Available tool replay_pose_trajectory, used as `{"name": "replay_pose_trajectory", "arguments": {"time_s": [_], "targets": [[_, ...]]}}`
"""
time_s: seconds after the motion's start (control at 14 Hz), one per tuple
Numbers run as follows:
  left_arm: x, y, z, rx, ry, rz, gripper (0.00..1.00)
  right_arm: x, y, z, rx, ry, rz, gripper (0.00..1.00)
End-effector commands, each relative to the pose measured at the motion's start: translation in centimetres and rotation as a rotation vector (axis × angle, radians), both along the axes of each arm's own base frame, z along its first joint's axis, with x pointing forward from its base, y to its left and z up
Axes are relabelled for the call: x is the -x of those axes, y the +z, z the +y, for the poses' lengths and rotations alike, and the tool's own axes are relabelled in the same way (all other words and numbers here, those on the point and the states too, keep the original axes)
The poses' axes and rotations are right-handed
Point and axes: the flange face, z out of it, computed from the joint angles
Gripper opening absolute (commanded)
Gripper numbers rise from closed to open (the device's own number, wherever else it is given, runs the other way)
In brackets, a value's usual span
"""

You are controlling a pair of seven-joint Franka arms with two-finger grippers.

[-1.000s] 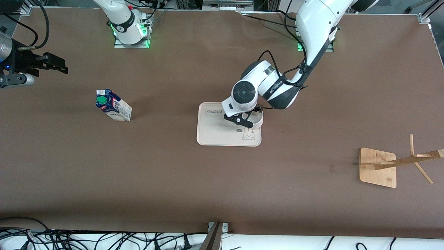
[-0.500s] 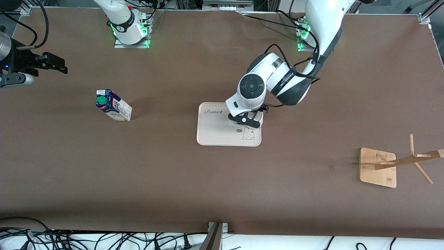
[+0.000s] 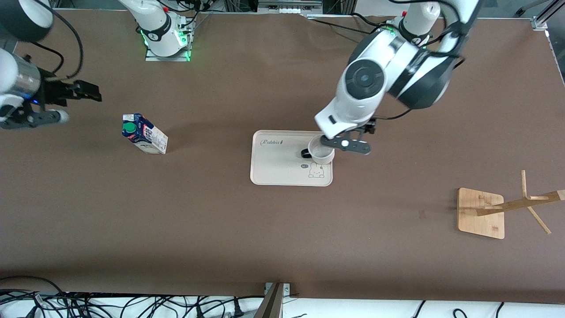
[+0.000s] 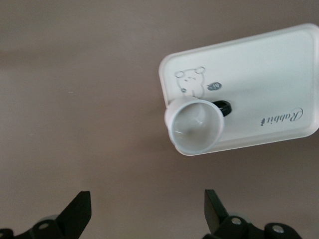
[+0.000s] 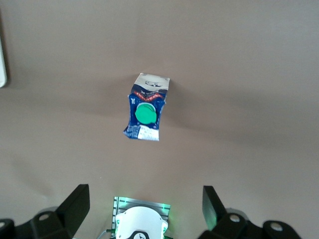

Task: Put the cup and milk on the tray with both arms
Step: 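Release the mug with the left gripper while the right gripper reaches the carton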

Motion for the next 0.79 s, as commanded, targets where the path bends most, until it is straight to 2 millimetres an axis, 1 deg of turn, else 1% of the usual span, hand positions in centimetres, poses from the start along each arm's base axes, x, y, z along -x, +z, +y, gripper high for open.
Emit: {"name": "replay_pose_trajectory", "arguments": {"time_s": [0.0, 0.07, 0.14, 0.21, 0.36, 0.5, 0.64, 0.71], "targets": [[-0.4, 6.6, 3.9, -0.019, 0.056, -0.054, 1.00, -1.0, -4.8, 0.7, -0.002, 0.000, -0.011, 1.00], [-0.9, 8.5, 5.6, -0.018, 0.085, -0.062, 1.00, -0.6, -6.4, 1.3, 0.007, -0.024, -0.011, 1.00], [-1.7, 10.0, 7.8, -0.008, 0.122, -0.078, 1.00, -0.2, -8.2, 1.3, 0.015, -0.049, -0.010, 1.00], [-1.9, 11.4, 9.7, -0.006, 0.153, -0.097, 1.00, 0.4, -9.5, 1.3, 0.017, -0.054, -0.002, 1.00], [-1.9, 13.2, 12.4, -0.011, 0.197, -0.116, 1.00, 0.8, -11.5, 1.7, 0.018, -0.050, -0.007, 1.00], [-2.0, 13.7, 14.1, -0.032, 0.224, -0.102, 1.00, 1.9, -13.8, 1.6, 0.018, -0.050, -0.009, 1.00], [-2.5, 13.7, 16.2, -0.038, 0.258, -0.103, 1.00, 3.0, -16.0, 1.6, 0.021, -0.049, 0.034, 1.00], [-2.7, 13.7, 16.8, -0.037, 0.267, -0.101, 1.00, 3.4, -17.0, 1.6, 0.020, -0.048, 0.033, 0.98]]}}
